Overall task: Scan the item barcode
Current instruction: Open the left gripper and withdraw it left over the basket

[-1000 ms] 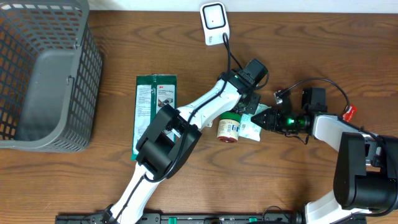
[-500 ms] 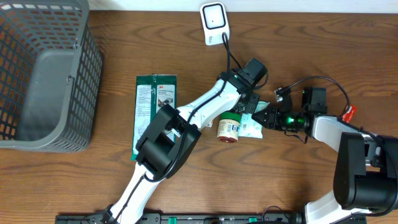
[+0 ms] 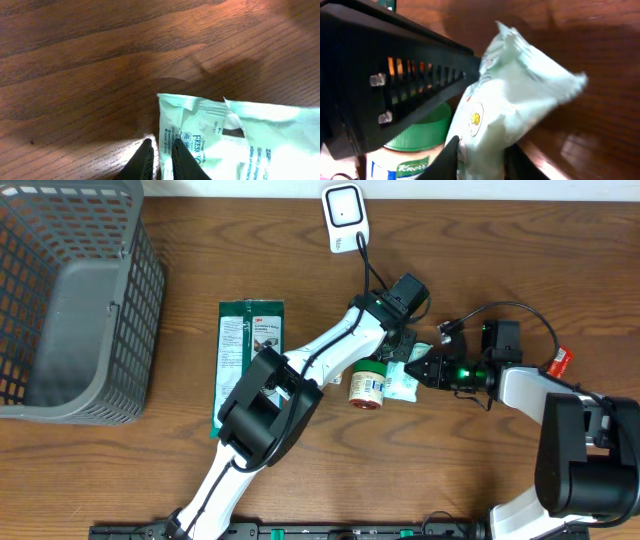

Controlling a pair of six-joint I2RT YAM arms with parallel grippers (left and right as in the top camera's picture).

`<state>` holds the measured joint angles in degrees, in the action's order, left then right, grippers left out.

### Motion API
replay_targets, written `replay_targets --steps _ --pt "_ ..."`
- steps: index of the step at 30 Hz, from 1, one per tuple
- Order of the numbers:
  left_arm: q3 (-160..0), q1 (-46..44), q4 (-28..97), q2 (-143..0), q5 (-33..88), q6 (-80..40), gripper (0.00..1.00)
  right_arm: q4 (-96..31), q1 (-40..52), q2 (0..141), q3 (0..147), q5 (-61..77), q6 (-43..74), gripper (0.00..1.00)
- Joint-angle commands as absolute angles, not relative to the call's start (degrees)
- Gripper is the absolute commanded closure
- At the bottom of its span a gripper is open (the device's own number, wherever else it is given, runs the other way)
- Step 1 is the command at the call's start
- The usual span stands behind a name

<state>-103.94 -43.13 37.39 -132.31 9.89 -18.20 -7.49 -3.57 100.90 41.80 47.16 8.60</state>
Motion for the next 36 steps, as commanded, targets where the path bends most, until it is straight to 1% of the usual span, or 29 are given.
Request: replay_targets --steps 1,5,6,8,12,16,18,19,20,25,28,29,30,33,35,36 --pt "-103.9 -42.5 37.2 -129.5 9.3 -17.8 0.84 -7.3 -5.4 101.3 41.6 50.3 8.3 0.89" --pt "-104.0 -41.6 36.7 -126.5 9.3 -17.6 0.83 -7.3 -6.5 101.3 41.6 50.7 8.3 0.94" --pt "-104.0 -41.3 36.7 -125.8 9.3 -17.6 0.79 -7.2 -6.5 101.3 41.6 50.7 8.3 0.96" --pt "-104.0 -40.6 36.7 -124.1 9.3 -17.6 0.78 -7.2 -6.4 101.3 41.6 50.7 8.3 0.99" --pt "-104.0 -38.8 36.9 -120.2 9.3 -17.6 0.75 -7.0 -6.4 101.3 41.6 50.7 8.1 0.99" --pt "-104.0 -36.6 39.2 -114.6 9.3 -17.7 0.75 -7.1 -6.5 100.9 41.6 50.7 7.4 0.99" --pt "-104.0 -35.4 41.6 -111.1 9.1 -17.5 0.76 -7.6 -6.5 99.6 41.6 50.7 5.8 0.99" --pt "-104.0 -34.6 43.4 -108.4 7.6 -17.2 0.79 -8.4 -6.5 98.2 41.6 50.7 4.4 0.99" --pt "-104.0 -34.2 44.6 -106.7 5.7 -17.2 0.8 -8.8 -6.5 97.5 41.6 50.7 3.9 0.99" --pt "-104.0 -31.5 50.9 -96.6 -6.2 -17.2 0.8 -13.5 -6.5 90.2 41.6 50.2 -0.3 0.99" --pt "-104.0 -28.0 54.1 -91.1 -8.5 -17.2 0.79 -17.5 -6.4 84.7 41.6 45.1 -0.3 0.99" --pt "-104.0 -26.6 55.0 -89.5 -8.7 -17.2 0.75 -18.6 -6.4 82.9 41.6 43.1 -0.3 0.99" --pt "-104.0 -24.7 56.1 -87.8 -8.7 -17.3 0.73 -19.6 -6.3 81.1 41.6 41.3 -0.3 0.99" --pt "-104.0 -19.5 58.4 -84.4 -8.6 -17.3 0.72 -21.4 -5.7 75.9 41.6 38.6 -0.3 0.99" --pt "-104.0 -15.8 59.5 -83.0 -8.6 -17.3 0.64 -22.1 -5.1 73.1 41.6 37.5 -0.3 0.99" --pt "-104.0 -14.2 59.9 -82.5 -8.6 -17.3 0.63 -22.3 -4.8 72.2 41.6 37.2 -0.3 0.99"
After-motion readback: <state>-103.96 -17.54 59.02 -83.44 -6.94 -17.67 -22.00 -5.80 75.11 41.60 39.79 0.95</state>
